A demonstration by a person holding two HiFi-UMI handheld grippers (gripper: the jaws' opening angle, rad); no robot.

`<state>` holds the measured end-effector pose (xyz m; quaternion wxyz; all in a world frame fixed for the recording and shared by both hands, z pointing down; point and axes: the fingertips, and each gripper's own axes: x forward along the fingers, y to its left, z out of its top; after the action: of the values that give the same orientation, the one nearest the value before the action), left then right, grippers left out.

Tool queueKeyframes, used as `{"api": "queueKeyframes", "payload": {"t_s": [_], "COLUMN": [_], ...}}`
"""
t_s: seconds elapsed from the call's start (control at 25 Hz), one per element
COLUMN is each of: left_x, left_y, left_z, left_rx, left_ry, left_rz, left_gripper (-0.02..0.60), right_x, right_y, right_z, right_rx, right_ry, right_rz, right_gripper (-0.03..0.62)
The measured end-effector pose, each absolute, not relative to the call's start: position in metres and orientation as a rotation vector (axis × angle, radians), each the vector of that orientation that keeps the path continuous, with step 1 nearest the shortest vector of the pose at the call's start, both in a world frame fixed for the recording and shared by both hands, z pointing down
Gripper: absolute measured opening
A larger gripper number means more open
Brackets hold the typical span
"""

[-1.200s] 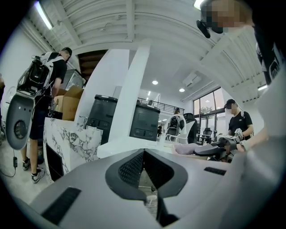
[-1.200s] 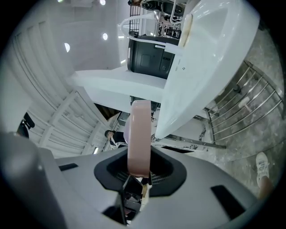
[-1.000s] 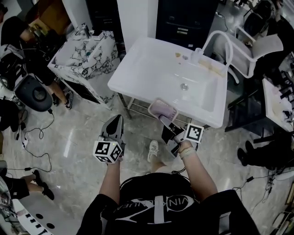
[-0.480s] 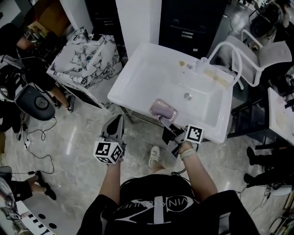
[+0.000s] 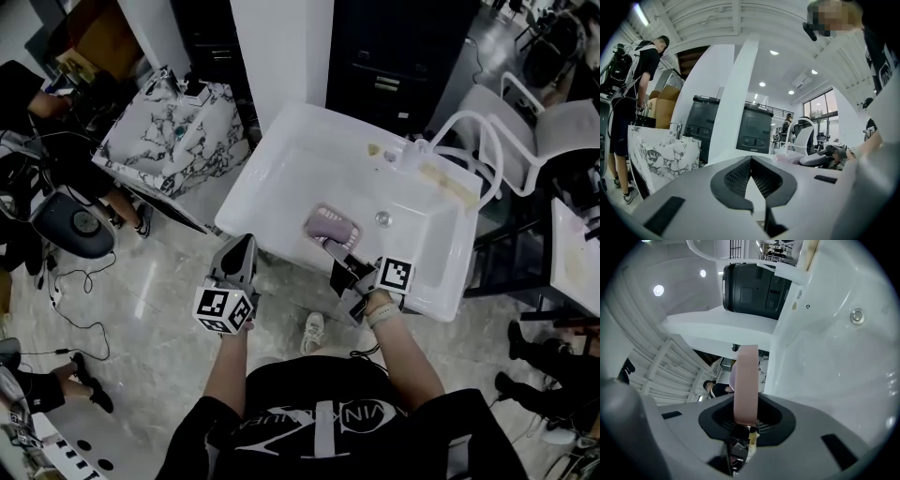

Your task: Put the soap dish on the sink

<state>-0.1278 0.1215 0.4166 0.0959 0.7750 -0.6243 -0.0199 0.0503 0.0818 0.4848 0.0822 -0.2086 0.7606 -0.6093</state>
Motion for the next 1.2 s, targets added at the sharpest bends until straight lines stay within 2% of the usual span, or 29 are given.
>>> {"api": "queueKeyframes", "payload": {"t_s": [0.48,1.2], "left_x": [-0.121,-0.111], "left_y": [0.057,0.02], "left_z": [0.416,0.417], "left_rx": [2.322,2.365], "left_ry": [-1.838,-1.781], "left_rz": [-0.077,-0.049], "left_gripper": [0.015,0.015], "right_x": [0.05,0.056], "right_y": [0.025,0.003], "right_z": [0.482,0.492], "right_rx": [-0.595,-0.633], "right_ry": [2.292,2.264], "right_rz": [-1.81,-1.841], "right_gripper": [0.092,0.092]}}
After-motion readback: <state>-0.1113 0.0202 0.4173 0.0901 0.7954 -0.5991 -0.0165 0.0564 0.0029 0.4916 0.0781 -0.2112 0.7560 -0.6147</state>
